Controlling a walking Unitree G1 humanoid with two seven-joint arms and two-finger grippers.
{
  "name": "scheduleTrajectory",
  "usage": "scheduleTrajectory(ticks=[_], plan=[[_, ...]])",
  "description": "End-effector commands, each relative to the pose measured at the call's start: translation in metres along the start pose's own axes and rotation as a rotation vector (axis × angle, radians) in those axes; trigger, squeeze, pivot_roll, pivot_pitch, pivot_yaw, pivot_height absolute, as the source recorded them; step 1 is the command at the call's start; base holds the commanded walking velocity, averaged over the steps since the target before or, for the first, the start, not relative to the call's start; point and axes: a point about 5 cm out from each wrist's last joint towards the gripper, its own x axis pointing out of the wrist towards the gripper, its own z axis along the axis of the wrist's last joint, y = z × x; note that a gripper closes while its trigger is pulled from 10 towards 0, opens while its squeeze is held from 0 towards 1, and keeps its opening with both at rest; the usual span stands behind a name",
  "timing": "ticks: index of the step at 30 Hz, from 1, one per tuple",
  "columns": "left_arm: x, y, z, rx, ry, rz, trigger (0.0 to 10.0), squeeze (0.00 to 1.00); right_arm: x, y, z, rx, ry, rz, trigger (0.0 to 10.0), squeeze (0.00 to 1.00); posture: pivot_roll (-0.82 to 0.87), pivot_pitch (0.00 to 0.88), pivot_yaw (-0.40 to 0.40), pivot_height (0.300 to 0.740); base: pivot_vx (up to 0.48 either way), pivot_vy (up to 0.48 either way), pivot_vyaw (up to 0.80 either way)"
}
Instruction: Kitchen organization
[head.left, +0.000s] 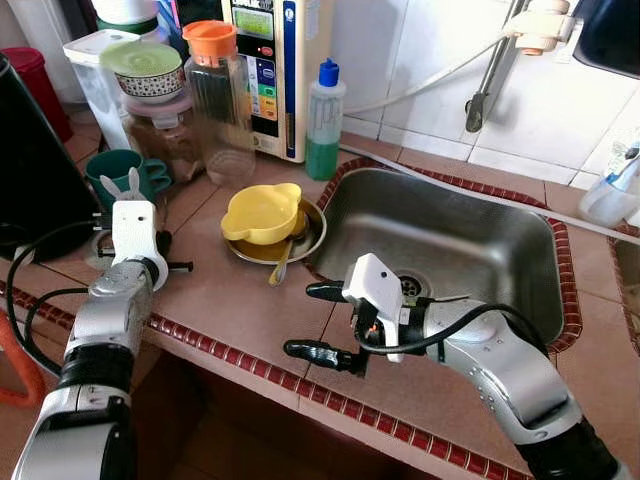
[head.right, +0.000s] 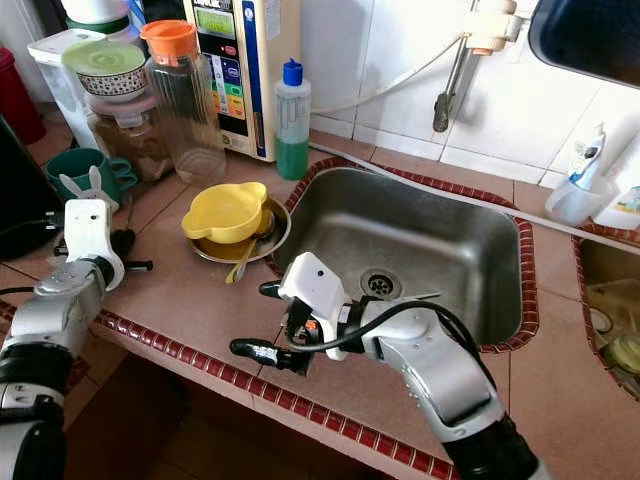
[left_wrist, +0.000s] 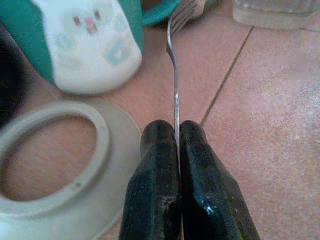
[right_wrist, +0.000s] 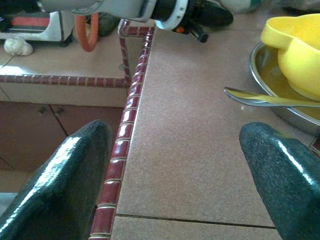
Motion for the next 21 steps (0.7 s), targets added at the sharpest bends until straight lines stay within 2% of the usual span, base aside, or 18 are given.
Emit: scheduleTrajectory(ticks=[1, 13, 16, 18, 21], plan=[[-0.004, -0.004, 0.013, 0.003, -0.068, 0.000, 0.0, 0.00, -0.001, -0.003, 0.005, -0.027, -0.008, -0.012, 10.0, 0.00, 0.08, 0.043, 0.001, 0.740, 0.000, 0.000, 0.00], [-0.009, -0.009, 0.014, -0.020, -0.102, 0.009, 0.0, 0.00, -0.001, -0.005, 0.005, -0.031, -0.009, -0.015, 10.0, 0.00, 0.08, 0.039, 0.001, 0.740, 0.000, 0.000, 0.00], [-0.016, -0.008, 0.026, 0.001, -0.195, 0.064, 0.0, 0.00, -0.001, -0.006, 0.005, -0.033, -0.010, -0.022, 10.0, 0.00, 0.08, 0.036, 0.000, 0.740, 0.000, 0.000, 0.00], [-0.016, -0.008, 0.026, 0.001, -0.195, 0.064, 0.0, 0.00, -0.001, -0.006, 0.005, -0.033, -0.010, -0.022, 10.0, 0.00, 0.08, 0.036, 0.000, 0.740, 0.000, 0.000, 0.00], [-0.026, -0.009, 0.054, 0.004, -0.381, 0.068, 0.0, 0.00, -0.002, -0.010, 0.006, -0.035, -0.016, -0.040, 10.0, 0.00, 0.08, 0.034, -0.003, 0.740, 0.000, 0.000, 0.00]])
